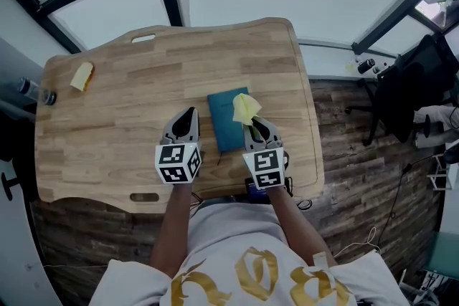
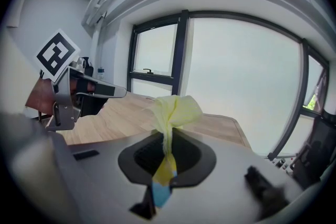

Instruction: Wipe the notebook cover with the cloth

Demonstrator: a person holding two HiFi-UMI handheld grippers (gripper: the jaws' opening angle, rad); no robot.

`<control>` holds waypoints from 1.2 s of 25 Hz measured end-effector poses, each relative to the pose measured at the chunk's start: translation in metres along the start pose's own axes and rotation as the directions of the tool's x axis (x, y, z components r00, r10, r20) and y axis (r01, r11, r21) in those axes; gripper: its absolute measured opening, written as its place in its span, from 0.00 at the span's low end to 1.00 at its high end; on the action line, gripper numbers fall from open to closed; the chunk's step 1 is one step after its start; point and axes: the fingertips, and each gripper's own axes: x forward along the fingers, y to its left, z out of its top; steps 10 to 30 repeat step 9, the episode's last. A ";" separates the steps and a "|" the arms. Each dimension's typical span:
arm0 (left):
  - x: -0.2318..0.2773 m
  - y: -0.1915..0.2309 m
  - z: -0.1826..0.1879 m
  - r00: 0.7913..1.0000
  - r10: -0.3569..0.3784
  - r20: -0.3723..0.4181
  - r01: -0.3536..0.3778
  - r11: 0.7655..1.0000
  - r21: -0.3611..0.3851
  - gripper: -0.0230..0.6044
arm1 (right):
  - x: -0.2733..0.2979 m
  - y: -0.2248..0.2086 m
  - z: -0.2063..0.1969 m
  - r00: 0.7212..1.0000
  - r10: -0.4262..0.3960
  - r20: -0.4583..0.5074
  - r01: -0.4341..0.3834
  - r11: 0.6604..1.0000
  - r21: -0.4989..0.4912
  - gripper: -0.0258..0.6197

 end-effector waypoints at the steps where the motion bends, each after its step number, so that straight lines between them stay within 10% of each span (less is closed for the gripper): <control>1: 0.000 0.000 0.000 1.000 -0.003 0.001 0.003 1.000 -0.007 0.06 | 0.000 0.000 -0.001 1.000 0.002 -0.005 -0.002 1.000 0.006 0.10; 30: 0.008 0.003 0.003 1.000 -0.009 0.014 0.010 1.000 -0.028 0.06 | 0.008 -0.002 0.001 1.000 0.016 -0.018 -0.015 1.000 0.016 0.10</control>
